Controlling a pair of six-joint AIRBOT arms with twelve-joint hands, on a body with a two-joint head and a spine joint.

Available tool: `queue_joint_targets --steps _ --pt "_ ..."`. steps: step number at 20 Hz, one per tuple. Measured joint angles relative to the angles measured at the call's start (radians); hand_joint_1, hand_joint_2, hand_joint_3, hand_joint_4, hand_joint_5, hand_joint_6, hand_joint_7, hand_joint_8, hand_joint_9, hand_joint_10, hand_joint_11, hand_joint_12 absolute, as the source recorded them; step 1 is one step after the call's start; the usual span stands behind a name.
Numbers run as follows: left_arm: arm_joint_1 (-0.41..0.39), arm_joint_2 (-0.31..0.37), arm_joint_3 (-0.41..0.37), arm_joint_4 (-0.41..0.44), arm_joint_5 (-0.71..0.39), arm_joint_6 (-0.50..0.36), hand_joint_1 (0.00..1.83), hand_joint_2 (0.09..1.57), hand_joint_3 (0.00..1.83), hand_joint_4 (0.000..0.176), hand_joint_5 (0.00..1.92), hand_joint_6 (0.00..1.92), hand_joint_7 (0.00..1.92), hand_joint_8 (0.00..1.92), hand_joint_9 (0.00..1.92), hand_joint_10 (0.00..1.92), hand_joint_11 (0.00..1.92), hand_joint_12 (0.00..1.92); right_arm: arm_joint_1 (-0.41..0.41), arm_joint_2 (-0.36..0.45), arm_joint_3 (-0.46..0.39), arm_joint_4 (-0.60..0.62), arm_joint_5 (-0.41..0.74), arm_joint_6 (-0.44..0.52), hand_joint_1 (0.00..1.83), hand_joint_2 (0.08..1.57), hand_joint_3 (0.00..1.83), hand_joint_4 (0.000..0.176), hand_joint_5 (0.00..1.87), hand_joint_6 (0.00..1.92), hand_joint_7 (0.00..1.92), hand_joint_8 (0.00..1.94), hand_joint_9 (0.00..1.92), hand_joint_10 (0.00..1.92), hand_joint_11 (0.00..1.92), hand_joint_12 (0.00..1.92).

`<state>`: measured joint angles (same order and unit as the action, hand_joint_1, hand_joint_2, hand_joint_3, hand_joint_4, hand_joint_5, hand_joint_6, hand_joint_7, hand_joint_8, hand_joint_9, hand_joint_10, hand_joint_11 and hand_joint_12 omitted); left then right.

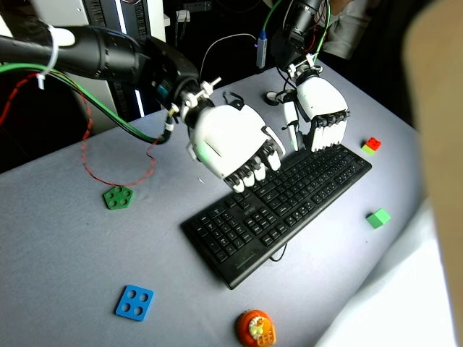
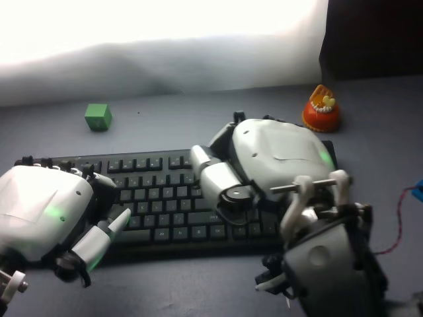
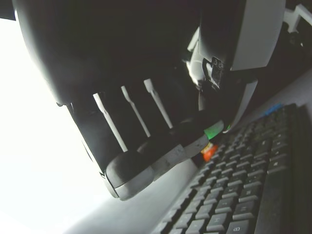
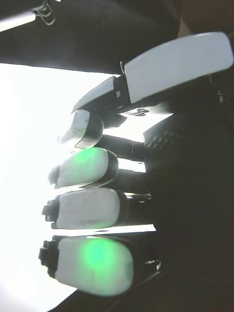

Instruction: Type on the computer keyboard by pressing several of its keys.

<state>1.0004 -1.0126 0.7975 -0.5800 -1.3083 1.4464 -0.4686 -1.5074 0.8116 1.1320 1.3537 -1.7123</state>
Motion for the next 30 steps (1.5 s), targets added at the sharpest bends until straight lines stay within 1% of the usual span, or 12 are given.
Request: queue_joint_targets --steps 1,3,8,11,18,23,24,25,27,28,29,30 --pt "0.001 -0.002 0.0 -0.001 0.003 0.004 0.0 1.27 0.03 0.055 0.15 0.01 0.2 0.0 0.21 0.12 0.0 0.93 0.0 -0.01 0.01 0.001 0.002 -0.018 0.09 1.2 0.03 0.0 0.3 0.23 0.4 0.01 0.29 0.32 0.0 1.14" --pt "0.002 -0.015 0.011 -0.001 0.007 0.005 0.0 1.28 0.01 0.058 0.14 0.0 0.19 0.0 0.21 0.07 0.0 0.87 0.0 -0.053 0.051 0.006 0.007 -0.087 0.08 1.21 0.01 0.0 0.33 0.17 0.4 0.0 0.3 0.26 0.0 1.16" --pt "0.018 -0.019 0.017 -0.002 0.021 0.008 0.0 1.29 0.0 0.036 0.22 0.02 0.22 0.01 0.23 0.04 0.0 0.87 -0.014 -0.137 0.153 -0.053 0.074 -0.182 0.07 1.22 0.01 0.0 0.41 0.19 0.47 0.02 0.35 0.27 0.0 1.17" --pt "0.049 -0.02 0.018 0.004 0.024 0.013 0.0 1.3 0.01 0.026 0.27 0.03 0.25 0.01 0.24 0.04 0.0 0.91 -0.014 -0.195 0.192 -0.045 0.098 -0.22 0.1 1.22 0.0 0.0 0.47 0.21 0.55 0.03 0.38 0.31 0.0 1.31" --pt "0.086 -0.033 0.068 0.005 0.051 0.031 0.0 1.3 0.0 0.029 0.35 0.04 0.39 0.03 0.37 0.07 0.0 1.08 -0.01 -0.348 0.284 0.015 0.108 -0.272 0.11 1.23 0.0 0.0 0.5 0.31 0.68 0.01 0.31 0.77 0.0 1.46" --pt "0.09 -0.031 0.1 0.01 0.063 0.032 0.0 1.3 0.0 0.034 0.36 0.02 0.45 0.02 0.43 0.07 0.0 1.2 -0.029 -0.392 0.341 0.034 0.108 -0.304 0.1 1.24 0.0 0.0 0.43 0.42 0.69 0.01 0.3 0.87 0.0 1.49" --pt "0.093 -0.031 0.1 0.009 0.063 0.032 0.0 1.3 0.0 0.03 0.38 0.02 0.48 0.03 0.45 0.08 0.0 1.26 -0.029 -0.394 0.341 0.049 0.112 -0.307 0.1 1.24 0.0 0.0 0.43 0.42 0.71 0.02 0.32 0.88 0.0 1.49" --pt "0.095 -0.031 0.1 0.012 0.063 0.032 0.01 1.3 0.0 0.033 0.38 0.02 0.52 0.04 0.49 0.1 0.0 1.32 -0.032 -0.396 0.343 0.042 0.114 -0.309 0.12 1.24 0.0 0.0 0.42 0.43 0.74 0.04 0.3 0.97 0.0 1.52" --pt "0.098 -0.031 0.1 0.004 0.063 0.032 0.03 1.29 0.0 0.031 0.4 0.01 0.67 0.06 0.55 0.25 0.0 1.46 -0.034 -0.397 0.344 0.034 0.115 -0.314 0.09 1.25 0.0 0.0 0.42 0.45 0.59 0.52 0.28 1.15 0.0 1.64" --pt "0.098 -0.03 0.105 0.003 0.057 0.031 0.01 1.3 0.0 0.018 0.42 0.01 0.69 0.05 0.49 0.4 0.0 1.47 -0.037 -0.397 0.344 0.027 0.115 -0.312 0.09 1.25 0.0 0.0 0.49 0.48 0.55 0.67 0.27 1.19 0.0 1.69" --pt "0.098 -0.027 0.108 0.004 0.052 0.03 0.02 1.3 0.0 0.0 0.53 0.04 0.66 0.03 0.44 0.43 0.0 1.44 -0.037 -0.402 0.351 0.02 0.117 -0.312 0.1 1.25 0.0 0.0 0.61 0.56 0.52 0.66 0.25 1.15 0.0 1.63" --pt "0.098 -0.026 0.112 0.005 0.052 0.029 0.06 1.3 0.0 0.0 0.65 0.07 0.64 0.01 0.41 0.38 0.0 1.4 -0.037 -0.408 0.361 0.014 0.12 -0.311 0.13 1.25 0.0 0.0 0.7 0.59 0.53 0.57 0.24 1.1 0.0 1.61"
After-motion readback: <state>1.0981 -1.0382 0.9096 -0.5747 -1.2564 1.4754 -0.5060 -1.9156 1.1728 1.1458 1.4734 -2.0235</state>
